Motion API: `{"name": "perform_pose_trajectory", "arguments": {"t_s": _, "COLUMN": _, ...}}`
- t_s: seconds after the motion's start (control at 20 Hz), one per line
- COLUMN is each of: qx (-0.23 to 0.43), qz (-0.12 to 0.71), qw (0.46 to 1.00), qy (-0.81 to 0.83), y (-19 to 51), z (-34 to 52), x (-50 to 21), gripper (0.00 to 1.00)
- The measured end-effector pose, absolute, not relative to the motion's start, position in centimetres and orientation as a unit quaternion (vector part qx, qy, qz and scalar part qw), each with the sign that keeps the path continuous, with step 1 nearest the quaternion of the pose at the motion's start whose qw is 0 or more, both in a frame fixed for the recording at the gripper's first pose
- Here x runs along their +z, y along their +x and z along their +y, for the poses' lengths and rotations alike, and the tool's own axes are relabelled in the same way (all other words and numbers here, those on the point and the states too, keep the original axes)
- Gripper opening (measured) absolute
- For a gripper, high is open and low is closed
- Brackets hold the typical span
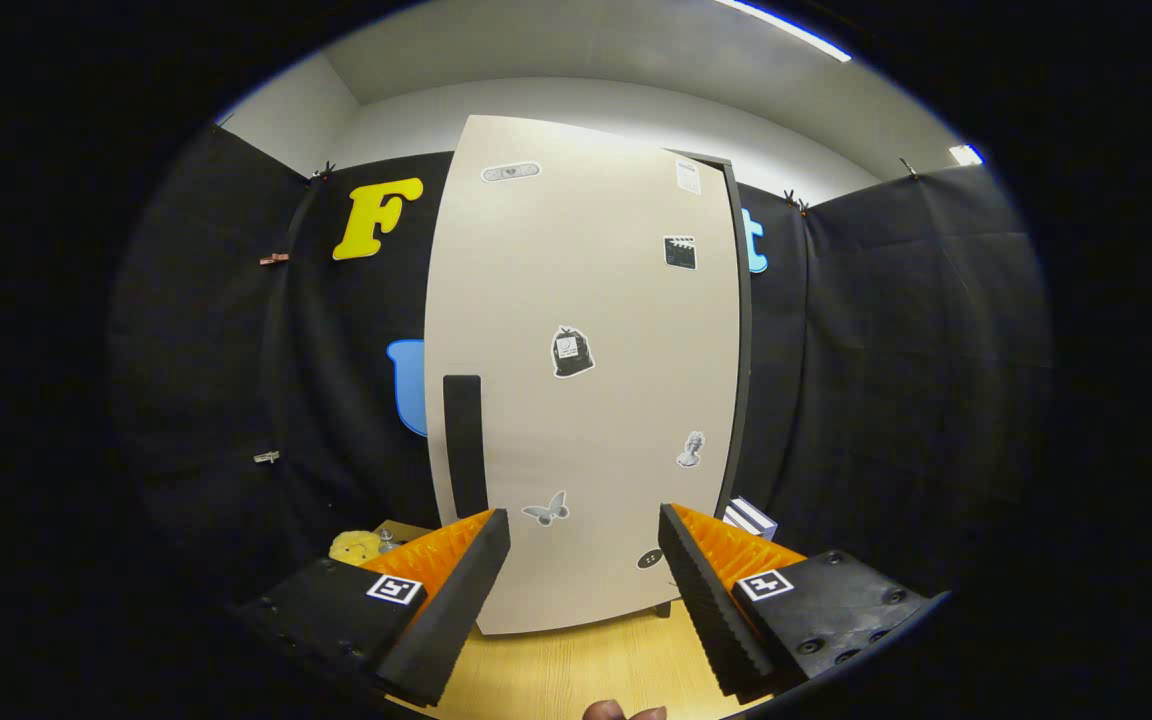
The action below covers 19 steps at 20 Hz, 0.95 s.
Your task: Open the shoe cabinet door, grab the shoes and put them into the shoe cabinet, then close the shoe cabinet door.
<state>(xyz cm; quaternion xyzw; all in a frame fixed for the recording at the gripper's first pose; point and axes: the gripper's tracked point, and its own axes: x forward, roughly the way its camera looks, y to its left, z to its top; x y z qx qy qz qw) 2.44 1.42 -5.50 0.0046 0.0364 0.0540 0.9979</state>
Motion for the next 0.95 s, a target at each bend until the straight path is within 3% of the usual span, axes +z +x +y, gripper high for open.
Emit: {"name": "perform_pose_trajectory", "arguments": {"t_s": 0.95, "qx": 0.051, "qz": 0.048, "qw": 0.997, "qy": 0.019, "y": 1.94, "z": 0.61, "x": -5.42, "gripper": 0.98}}
